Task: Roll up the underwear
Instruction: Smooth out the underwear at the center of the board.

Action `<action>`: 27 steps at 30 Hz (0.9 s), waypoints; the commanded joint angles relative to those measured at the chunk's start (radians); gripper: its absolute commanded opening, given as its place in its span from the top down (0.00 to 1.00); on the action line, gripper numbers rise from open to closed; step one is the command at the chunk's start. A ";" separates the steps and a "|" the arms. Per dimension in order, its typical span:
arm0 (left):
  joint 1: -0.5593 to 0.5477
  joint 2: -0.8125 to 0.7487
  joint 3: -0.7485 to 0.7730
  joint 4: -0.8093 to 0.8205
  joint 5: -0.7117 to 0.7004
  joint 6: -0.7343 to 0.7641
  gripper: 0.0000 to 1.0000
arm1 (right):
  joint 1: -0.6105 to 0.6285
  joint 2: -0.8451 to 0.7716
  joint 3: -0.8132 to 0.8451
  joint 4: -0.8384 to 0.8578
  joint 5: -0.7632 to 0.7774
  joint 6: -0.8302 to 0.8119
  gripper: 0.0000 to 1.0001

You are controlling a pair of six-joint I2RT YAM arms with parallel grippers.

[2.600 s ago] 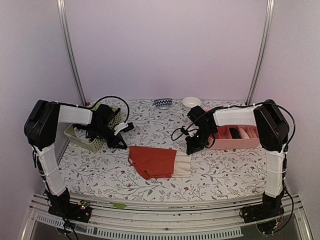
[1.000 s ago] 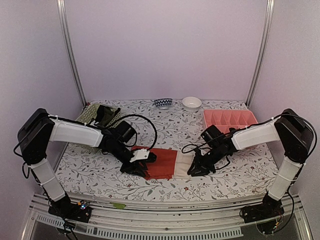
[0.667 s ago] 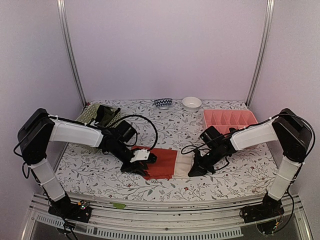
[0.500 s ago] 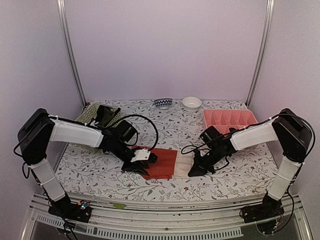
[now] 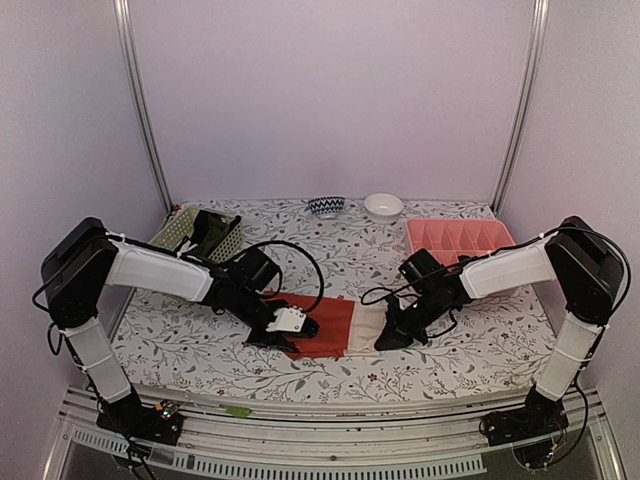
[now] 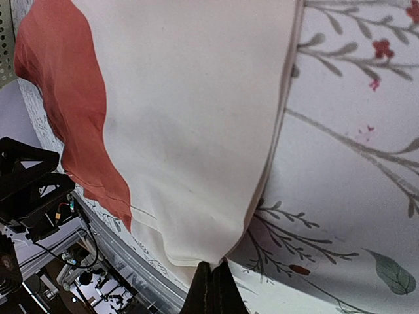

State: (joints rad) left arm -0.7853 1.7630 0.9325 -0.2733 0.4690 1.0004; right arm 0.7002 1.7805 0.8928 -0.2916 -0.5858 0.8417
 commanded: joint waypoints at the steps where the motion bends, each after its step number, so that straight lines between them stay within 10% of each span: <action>1: -0.020 0.012 -0.021 0.034 -0.035 0.035 0.65 | 0.006 -0.014 0.029 -0.009 0.007 -0.001 1.00; 27: -0.018 -0.142 -0.105 0.062 -0.062 0.037 1.00 | 0.006 -0.054 0.033 -0.051 0.001 -0.007 1.00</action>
State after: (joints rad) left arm -0.8005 1.6711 0.8455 -0.1833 0.3870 1.0210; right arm 0.7002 1.7653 0.9051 -0.3176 -0.5861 0.8410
